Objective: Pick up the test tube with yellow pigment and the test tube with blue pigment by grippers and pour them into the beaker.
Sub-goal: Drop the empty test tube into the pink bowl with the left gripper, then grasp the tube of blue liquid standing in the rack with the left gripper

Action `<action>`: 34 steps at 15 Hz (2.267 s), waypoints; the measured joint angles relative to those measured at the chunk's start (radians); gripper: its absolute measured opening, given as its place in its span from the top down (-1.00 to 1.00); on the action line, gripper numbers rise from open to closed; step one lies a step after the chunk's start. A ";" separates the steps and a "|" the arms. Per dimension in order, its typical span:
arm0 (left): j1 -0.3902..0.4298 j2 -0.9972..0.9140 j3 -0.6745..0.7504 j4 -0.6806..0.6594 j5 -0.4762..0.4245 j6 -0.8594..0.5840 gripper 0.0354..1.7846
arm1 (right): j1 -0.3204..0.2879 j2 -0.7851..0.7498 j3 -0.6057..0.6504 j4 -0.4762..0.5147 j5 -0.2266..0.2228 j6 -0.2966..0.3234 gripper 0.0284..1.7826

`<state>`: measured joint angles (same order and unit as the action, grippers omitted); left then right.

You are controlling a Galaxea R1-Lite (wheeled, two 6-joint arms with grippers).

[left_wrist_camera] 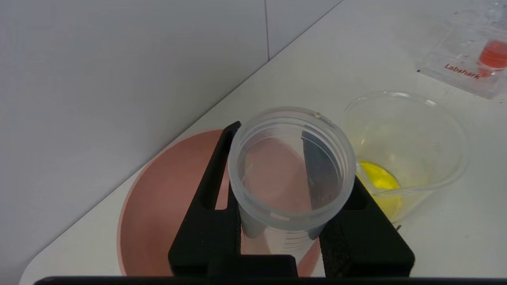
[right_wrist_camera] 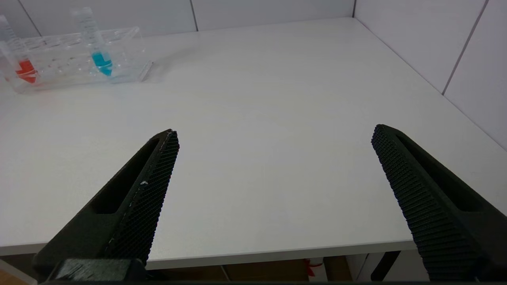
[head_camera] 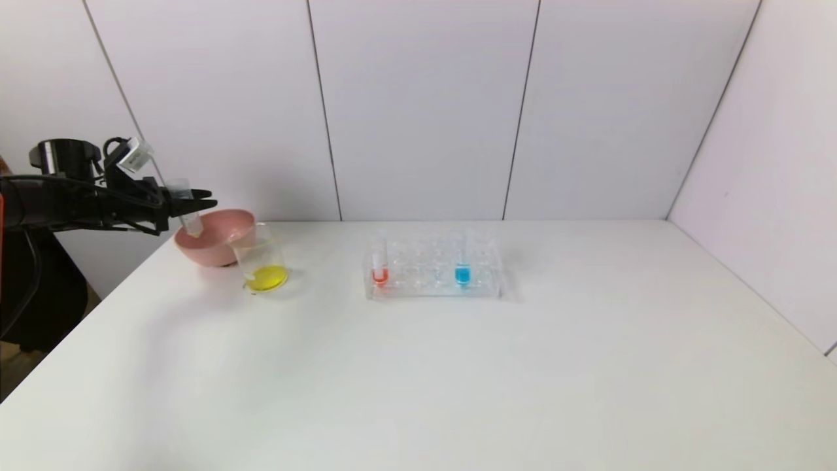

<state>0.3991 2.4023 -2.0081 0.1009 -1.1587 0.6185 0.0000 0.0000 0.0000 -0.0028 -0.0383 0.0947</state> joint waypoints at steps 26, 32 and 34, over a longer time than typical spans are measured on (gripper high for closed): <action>-0.155 -0.400 0.057 0.024 0.745 -0.271 -0.99 | 0.000 0.000 0.000 0.000 0.000 0.000 -0.99; -0.503 -0.632 0.033 0.105 1.660 -0.395 -0.99 | 0.000 0.000 0.000 0.000 0.000 0.000 -0.99; -0.645 -0.693 0.030 0.105 1.777 -0.399 -0.99 | 0.000 0.000 0.000 0.000 0.000 0.000 -0.99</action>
<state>-0.2457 1.7091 -1.9777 0.2062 0.6181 0.2194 0.0000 0.0000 0.0000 -0.0028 -0.0383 0.0947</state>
